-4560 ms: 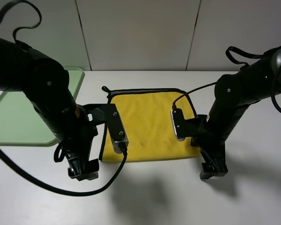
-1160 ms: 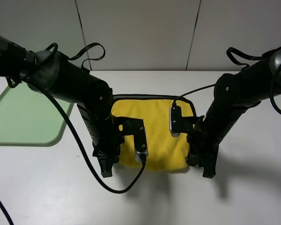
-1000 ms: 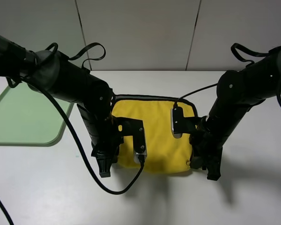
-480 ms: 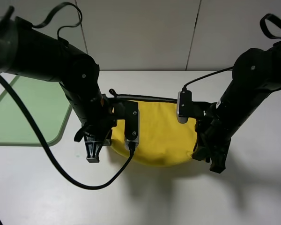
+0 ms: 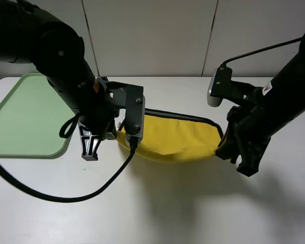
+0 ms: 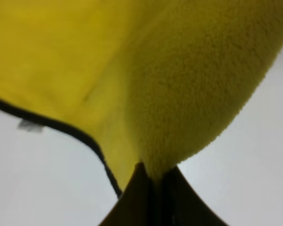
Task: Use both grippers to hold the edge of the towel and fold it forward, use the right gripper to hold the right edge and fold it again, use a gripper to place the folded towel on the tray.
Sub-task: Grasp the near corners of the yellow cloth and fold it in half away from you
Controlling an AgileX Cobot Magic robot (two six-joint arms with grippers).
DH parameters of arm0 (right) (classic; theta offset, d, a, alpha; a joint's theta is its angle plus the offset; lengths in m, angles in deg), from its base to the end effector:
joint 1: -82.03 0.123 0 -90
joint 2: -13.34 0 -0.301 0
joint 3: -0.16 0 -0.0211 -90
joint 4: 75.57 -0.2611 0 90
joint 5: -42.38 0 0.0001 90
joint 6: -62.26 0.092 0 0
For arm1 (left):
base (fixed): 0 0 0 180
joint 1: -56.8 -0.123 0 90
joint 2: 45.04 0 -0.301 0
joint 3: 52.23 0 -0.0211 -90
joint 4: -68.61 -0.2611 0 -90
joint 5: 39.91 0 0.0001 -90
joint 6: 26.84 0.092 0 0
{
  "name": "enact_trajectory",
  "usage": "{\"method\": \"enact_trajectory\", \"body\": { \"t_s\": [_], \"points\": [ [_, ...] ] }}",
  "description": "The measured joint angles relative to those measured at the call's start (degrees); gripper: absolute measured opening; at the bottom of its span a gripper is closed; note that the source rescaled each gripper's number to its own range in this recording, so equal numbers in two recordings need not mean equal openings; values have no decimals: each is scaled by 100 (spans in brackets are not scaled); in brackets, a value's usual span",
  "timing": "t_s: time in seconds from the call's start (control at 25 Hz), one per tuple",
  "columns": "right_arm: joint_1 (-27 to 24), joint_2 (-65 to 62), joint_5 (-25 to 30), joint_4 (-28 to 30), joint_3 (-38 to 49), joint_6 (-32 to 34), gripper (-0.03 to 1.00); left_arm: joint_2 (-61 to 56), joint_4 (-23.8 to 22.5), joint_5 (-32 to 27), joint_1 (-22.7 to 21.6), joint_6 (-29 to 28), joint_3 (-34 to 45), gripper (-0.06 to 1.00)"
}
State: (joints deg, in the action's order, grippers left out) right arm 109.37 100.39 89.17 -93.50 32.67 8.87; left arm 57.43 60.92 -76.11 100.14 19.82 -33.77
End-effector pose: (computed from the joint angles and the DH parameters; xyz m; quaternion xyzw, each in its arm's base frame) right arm 0.2084 0.1310 0.2266 -0.5648 0.8072 0.0958 0.1426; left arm 0.2492 -0.2251 0.2164 0.7235 0.6596 0.0553 0.1963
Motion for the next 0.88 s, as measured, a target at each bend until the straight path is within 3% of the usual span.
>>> {"method": "enact_trajectory", "body": {
  "t_s": [0.36,0.56,0.88],
  "points": [
    [0,-673,495,-77,0,668,0,-393,19,-189,0,0,0,0],
    [17,-953,837,-308,0,966,0,-606,304,-497,0,0,0,0],
    [17,-1080,1001,-579,0,1008,0,-634,393,-480,0,0,0,0]
  ]
}}
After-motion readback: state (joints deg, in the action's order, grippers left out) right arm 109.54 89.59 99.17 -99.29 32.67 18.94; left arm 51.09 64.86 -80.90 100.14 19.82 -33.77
